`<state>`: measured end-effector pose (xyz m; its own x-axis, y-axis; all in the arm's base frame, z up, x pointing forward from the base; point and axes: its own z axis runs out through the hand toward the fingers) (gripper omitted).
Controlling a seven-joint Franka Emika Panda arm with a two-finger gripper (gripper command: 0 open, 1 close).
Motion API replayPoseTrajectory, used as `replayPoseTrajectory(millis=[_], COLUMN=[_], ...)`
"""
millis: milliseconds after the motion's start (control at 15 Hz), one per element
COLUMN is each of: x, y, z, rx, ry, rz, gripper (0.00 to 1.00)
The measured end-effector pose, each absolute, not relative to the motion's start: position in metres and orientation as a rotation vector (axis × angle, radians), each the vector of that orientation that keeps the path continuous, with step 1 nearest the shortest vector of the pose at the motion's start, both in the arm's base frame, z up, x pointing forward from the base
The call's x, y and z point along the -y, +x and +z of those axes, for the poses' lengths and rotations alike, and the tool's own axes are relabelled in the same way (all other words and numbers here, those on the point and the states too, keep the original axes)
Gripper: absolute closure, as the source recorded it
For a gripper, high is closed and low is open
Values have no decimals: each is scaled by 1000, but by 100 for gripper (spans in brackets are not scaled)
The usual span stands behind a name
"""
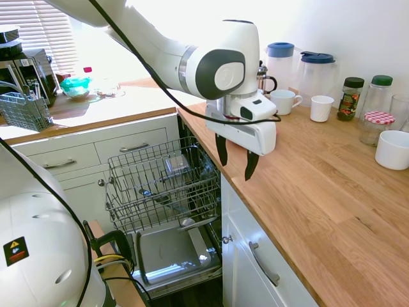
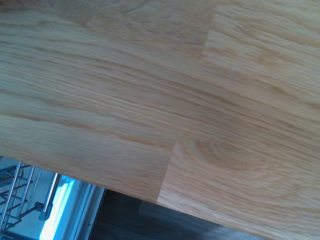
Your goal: Put the plate in the dishwasher
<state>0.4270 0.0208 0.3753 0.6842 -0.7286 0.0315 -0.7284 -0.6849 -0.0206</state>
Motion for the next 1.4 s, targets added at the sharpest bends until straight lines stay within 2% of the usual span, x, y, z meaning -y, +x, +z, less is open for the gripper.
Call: replayPoseTrajectory(millis=[333, 800, 1067, 1133, 1400], x=[-24, -50, -58, -60, -60], y=[443, 539, 574, 579, 586], z=[377, 352, 337, 336, 333], rx=[-1281, -1326, -1326, -1325, -1353], ry=[-2804, -2473, -2385, -2379, -2336], rz=[-104, -114, -125, -124, -111], gripper=[0, 0, 0, 100, 100])
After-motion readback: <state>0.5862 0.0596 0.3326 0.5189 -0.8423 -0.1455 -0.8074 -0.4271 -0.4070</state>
